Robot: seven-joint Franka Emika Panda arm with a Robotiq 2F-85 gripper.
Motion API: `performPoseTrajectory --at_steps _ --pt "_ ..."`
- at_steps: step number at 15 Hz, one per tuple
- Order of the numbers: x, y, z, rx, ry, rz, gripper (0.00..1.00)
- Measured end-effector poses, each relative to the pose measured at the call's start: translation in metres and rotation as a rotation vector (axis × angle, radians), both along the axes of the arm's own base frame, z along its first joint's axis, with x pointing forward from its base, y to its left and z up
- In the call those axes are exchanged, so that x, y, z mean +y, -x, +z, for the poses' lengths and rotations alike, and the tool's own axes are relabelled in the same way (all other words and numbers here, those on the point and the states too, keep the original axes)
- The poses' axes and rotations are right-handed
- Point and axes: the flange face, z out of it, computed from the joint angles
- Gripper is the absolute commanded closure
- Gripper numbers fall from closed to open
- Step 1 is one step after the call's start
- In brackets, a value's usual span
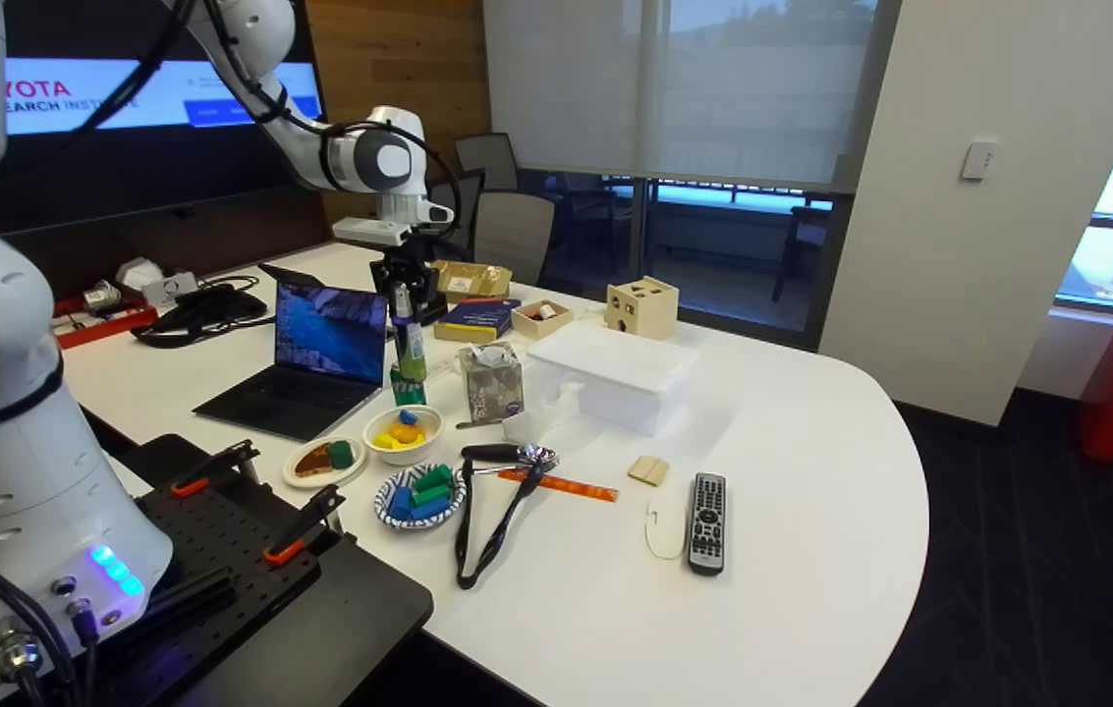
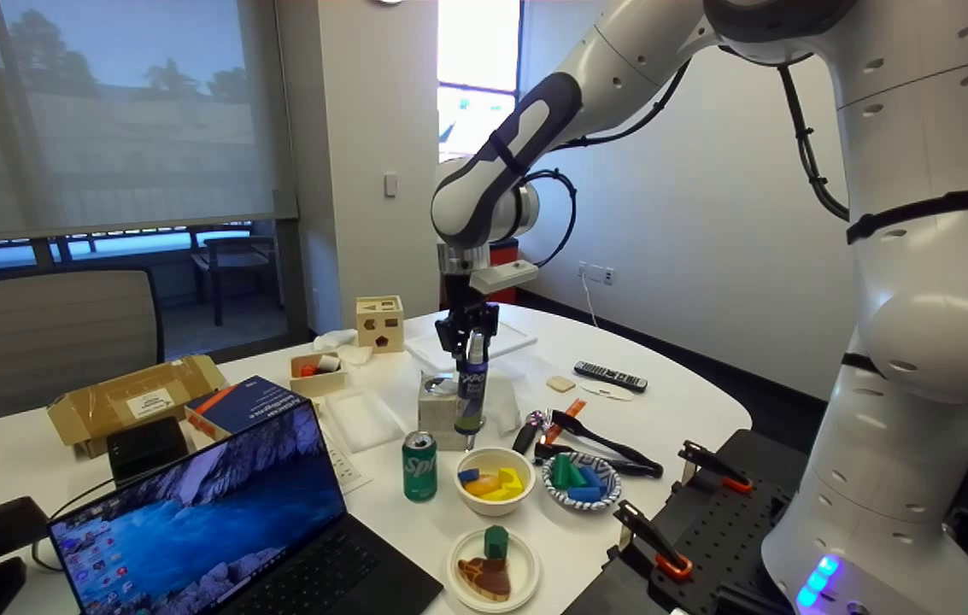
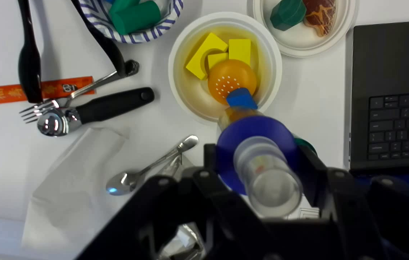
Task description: Put the blue bottle next to the Sprite can
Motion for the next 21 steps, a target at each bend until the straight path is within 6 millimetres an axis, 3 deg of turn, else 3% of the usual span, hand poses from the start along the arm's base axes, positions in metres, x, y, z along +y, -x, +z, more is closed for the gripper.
performPoseTrajectory --at_steps 4,7,14,21 --pt "0.027 -0.007 -0.016 -0.023 0.009 0.073 0.69" --pt "0.035 -0.015 -0.028 -0.047 0.028 0.116 0.69" --pt "0.030 -0.038 -0.053 -0.058 0.063 0.148 0.69" --pt "0.028 -0.063 -0.092 -0.051 0.068 0.144 0.69"
